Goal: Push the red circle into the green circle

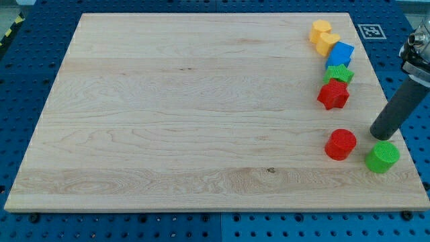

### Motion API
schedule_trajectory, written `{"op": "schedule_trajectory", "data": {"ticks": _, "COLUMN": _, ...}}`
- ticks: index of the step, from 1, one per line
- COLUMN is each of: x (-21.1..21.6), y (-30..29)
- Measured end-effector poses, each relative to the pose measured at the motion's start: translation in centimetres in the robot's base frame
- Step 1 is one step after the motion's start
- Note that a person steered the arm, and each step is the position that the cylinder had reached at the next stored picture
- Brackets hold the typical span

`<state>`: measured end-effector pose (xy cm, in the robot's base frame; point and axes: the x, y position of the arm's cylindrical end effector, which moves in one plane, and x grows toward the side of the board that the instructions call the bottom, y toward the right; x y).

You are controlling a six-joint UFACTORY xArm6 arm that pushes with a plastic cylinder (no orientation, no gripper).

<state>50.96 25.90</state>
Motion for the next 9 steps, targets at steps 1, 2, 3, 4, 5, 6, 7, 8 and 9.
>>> {"op": "schedule_trajectory", "data": {"ticks": 1, "x": 0.2, "y": -0.2}}
{"op": "schedule_trajectory", "data": {"ticks": 2, "x": 0.3, "y": -0.7}}
{"op": "schedule_trajectory", "data": {"ticks": 3, "x": 0.3, "y": -2.7}}
{"op": "schedule_trajectory", "data": {"ticks": 4, "x": -0.5, "y": -5.0}}
{"op": "schedule_trajectory", "data": {"ticks": 5, "x": -1.1, "y": -8.8}}
{"op": "schedule_trajectory", "data": {"ticks": 6, "x": -0.9, "y": -12.0}}
{"op": "schedule_trajectory", "data": {"ticks": 7, "x": 1.0, "y": -11.6}}
{"op": "schedule_trajectory", "data": {"ticks": 8, "x": 2.0, "y": -10.6}}
{"op": "schedule_trajectory", "data": {"ticks": 9, "x": 1.6, "y": -10.7}}
